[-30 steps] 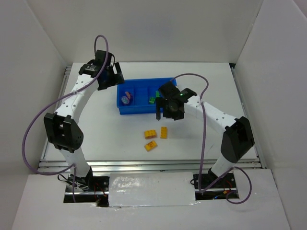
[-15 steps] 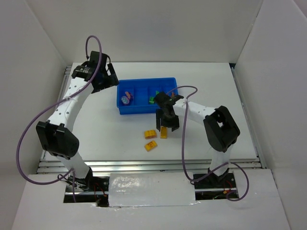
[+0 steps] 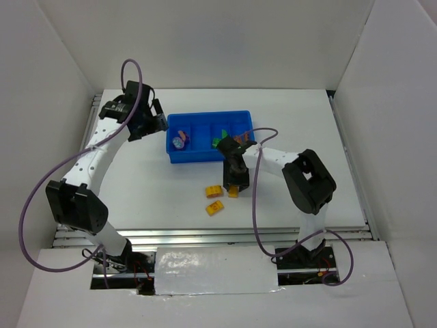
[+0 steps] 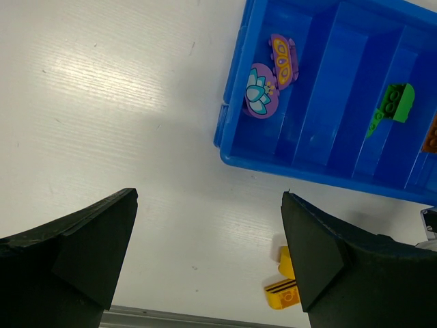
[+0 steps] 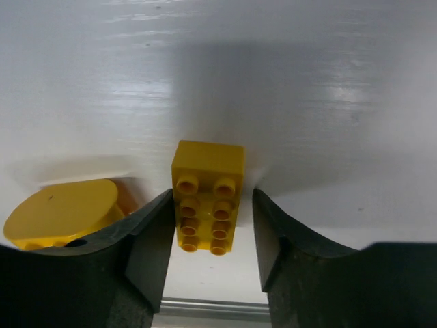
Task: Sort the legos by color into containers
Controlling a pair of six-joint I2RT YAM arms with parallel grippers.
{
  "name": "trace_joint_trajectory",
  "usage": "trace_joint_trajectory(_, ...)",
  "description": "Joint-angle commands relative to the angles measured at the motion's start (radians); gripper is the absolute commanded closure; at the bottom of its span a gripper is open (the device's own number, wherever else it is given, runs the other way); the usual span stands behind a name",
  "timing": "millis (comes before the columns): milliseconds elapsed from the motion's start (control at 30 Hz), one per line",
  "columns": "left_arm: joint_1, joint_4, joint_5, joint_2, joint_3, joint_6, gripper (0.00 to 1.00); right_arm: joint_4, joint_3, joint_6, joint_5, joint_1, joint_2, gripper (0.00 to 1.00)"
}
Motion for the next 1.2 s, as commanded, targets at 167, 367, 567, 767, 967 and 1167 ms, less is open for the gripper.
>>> trace_joint_trajectory(167, 0.005, 0.041, 0.037, -0.076, -0.062, 0.035, 0.0, 0.006, -0.069, 0.073, 0.068, 0.014, -0.064, 0.68)
trace_joint_trajectory(367, -0.007, 0.082, 0.089, -0.079, -0.109, 0.07, 0.01, -0.061, 0.027, 0.078, 0.089, 0.019, -0.182, 0.95)
trace_joint_trajectory(567, -0.18, 0.061, -0.056, -0.042, -0.123, 0.101, 0.01, -0.112, 0.347, -0.032, 0.106, 0.011, -0.17, 0.98)
trace_joint_trajectory(767, -0.188, 0.044, -0.046, -0.085, -0.206, 0.031, 0.01, -0.08, 0.66, -0.157, 0.143, -0.038, 0.076, 0.98)
trace_joint_trajectory(967, -0.188, 0.053, -0.048, -0.172, -0.272, -0.012, 0.05, 0.055, 0.835, -0.258, 0.048, -0.086, 0.247, 0.97)
trace_joint_trajectory(1167, -0.188, 0.098, 0.038, -0.147, -0.278, 0.041, 0.06, 0.154, 0.928, -0.326, -0.052, -0.09, 0.407, 0.93)
